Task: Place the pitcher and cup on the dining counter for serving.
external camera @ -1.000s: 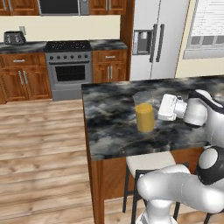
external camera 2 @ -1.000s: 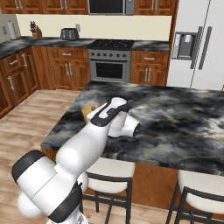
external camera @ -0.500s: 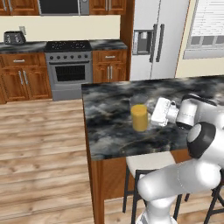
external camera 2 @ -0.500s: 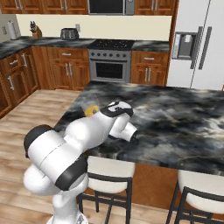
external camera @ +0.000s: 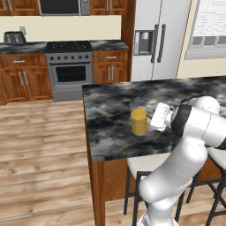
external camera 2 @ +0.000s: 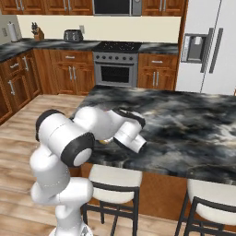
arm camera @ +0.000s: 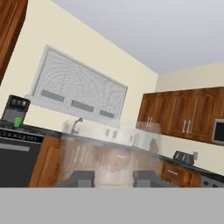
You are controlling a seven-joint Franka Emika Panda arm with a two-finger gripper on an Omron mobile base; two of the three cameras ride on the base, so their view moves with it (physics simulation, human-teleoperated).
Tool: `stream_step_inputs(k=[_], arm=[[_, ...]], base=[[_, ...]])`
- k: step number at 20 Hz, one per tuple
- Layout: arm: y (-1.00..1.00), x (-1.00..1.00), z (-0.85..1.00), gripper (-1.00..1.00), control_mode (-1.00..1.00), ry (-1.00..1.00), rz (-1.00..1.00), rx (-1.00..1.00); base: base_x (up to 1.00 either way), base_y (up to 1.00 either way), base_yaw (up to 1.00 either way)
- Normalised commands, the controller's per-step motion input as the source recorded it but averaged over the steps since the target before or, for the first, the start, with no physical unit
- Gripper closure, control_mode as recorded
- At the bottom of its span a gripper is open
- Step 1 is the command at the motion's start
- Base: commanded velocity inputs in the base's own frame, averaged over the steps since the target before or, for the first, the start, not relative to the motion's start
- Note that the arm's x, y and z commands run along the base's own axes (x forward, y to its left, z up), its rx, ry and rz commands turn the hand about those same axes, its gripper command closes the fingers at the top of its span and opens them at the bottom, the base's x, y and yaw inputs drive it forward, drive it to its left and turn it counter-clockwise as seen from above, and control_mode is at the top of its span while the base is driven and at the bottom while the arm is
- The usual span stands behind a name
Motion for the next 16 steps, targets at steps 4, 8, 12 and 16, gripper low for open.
stream_step_inputs(k=[4,8,12,16], arm=[[-0.09,0.38,-0.33,1.00,-1.00,0.00,0.00,0.00],[-0.06,0.34,-0.39,1.00,-1.00,0.00,0.00,0.00],[0.00,0.13,-0.47,1.00,-1.00,0.00,0.00,0.00],[0.00,0.05,-0.43,-1.00,-1.00,0.00,0.00,0.00]], base=[[0.00,0.00,0.00],[0.00,0.00,0.00],[0.00,0.00,0.00],[0.00,0.00,0.00]])
